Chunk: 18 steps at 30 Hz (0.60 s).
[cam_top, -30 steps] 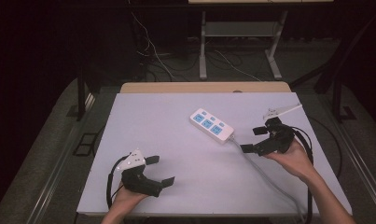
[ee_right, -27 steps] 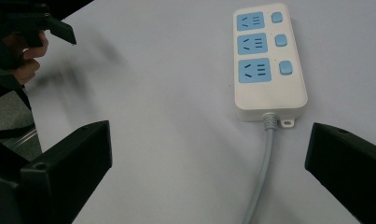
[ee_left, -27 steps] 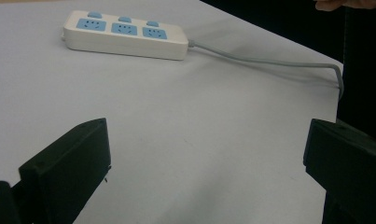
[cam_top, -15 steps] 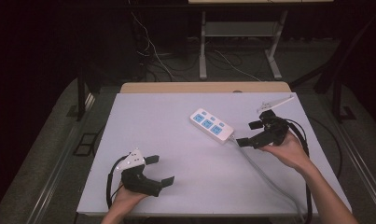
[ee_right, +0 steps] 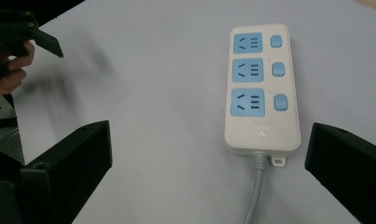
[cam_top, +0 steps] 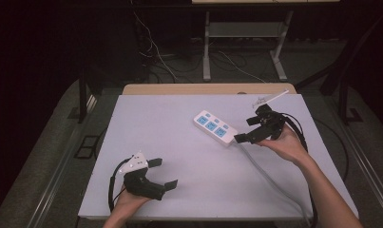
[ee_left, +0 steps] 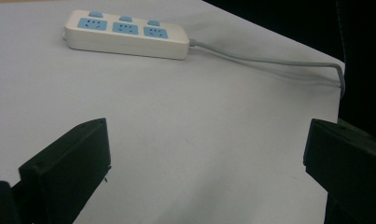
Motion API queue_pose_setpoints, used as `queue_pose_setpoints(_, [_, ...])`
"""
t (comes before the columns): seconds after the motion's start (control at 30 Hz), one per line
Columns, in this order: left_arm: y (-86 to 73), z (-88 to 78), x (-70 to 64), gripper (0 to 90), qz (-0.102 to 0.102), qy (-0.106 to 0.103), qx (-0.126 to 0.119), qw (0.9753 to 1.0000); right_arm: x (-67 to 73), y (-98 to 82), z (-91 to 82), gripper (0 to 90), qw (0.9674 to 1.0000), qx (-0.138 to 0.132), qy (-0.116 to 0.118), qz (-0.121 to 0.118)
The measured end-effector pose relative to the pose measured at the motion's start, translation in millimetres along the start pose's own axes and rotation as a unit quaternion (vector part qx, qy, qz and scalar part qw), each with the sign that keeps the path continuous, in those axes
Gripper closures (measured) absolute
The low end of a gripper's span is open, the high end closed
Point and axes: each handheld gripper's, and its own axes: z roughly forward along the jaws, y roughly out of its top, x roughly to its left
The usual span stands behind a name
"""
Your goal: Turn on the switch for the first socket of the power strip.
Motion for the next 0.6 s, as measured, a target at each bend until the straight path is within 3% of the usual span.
queue_pose_setpoints(0.3, [0.2, -0.4, 0.2, 0.0, 0.000, 0.000, -0.002, 1.0000, -5.1, 18.3, 4.0, 0.1, 1.0000, -0.002, -0.001, -0.004])
queue_pose_setpoints(0.6, [-0.2, 0.3, 0.4, 0.0, -0.002, -0.002, -0.001, 1.0000, -15.3, 25.6, 14.5, 0.2, 1.0000, -0.008, 0.000, 0.006])
